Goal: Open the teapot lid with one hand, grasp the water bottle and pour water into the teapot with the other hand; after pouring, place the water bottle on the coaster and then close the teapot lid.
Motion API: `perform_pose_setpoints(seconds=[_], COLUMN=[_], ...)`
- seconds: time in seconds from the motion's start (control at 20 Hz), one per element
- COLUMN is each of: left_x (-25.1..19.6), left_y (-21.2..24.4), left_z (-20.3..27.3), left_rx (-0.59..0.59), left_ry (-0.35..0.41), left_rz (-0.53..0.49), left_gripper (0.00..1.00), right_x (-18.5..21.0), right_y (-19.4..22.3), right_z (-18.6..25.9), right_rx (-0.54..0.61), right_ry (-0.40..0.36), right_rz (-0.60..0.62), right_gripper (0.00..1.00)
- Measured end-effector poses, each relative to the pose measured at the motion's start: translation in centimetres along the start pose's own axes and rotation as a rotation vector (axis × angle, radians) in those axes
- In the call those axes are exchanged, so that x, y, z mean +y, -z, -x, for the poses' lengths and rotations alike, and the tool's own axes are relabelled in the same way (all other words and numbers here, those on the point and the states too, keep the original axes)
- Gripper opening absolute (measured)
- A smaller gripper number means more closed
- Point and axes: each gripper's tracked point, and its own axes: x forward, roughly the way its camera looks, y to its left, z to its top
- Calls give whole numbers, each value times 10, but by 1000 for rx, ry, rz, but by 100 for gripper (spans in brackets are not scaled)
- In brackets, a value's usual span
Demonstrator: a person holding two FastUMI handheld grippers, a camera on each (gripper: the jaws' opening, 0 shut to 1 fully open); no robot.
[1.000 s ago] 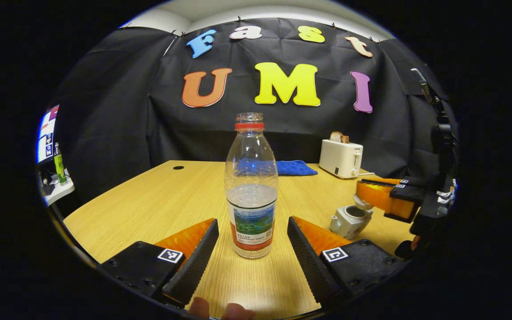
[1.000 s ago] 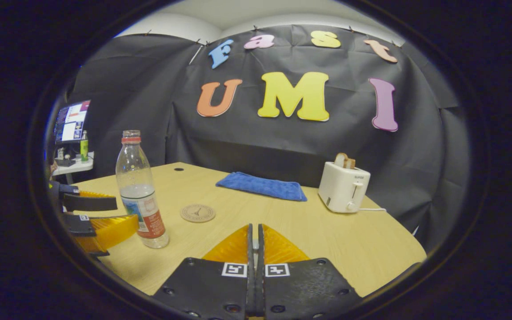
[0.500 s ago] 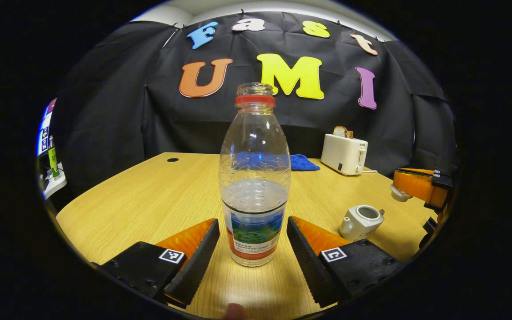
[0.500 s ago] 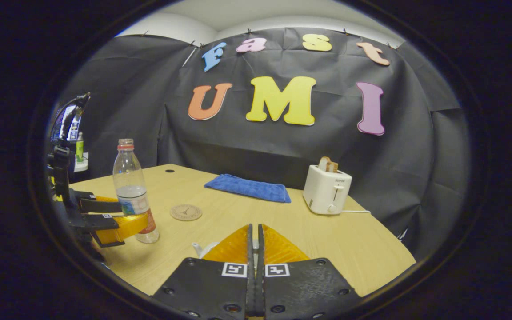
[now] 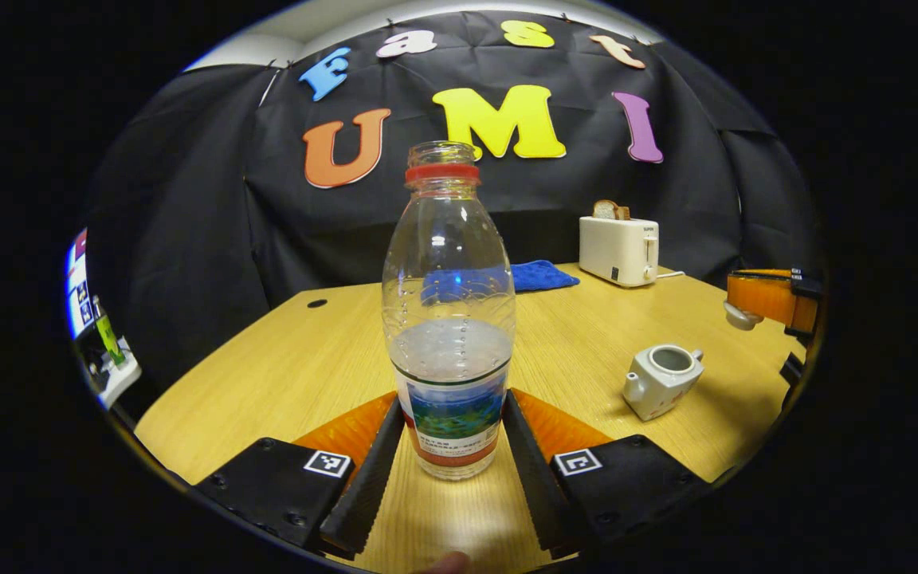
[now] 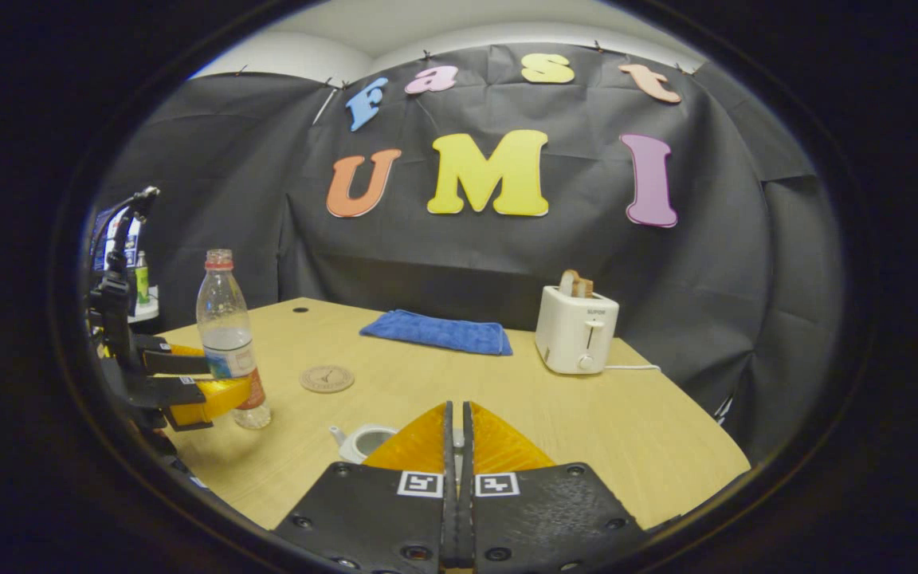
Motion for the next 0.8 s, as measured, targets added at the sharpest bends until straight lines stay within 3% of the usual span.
perform_pose_setpoints(seconds=[0.05,0.3,0.55,0.65,0.8], left_x=[1,15,19,15,2], left_y=[-6,-28,-23,-20,-14], left_z=[1,5,2,1,-5], left_rx=[-3,-49,-5,8,39], left_ry=[-10,-96,-143,-145,-101], left_rz=[-58,-417,-747,-906,-1067], left_gripper=[76,75,74,74,74], right_x=[-3,-26,-40,-44,-49], right_y=[1,2,13,18,21], right_z=[2,13,19,21,23], right_rx=[0,-10,3,11,9], right_ry=[0,15,20,19,19], right_rz=[-5,-23,-43,-50,-64], right_gripper=[0,0,0,0,0])
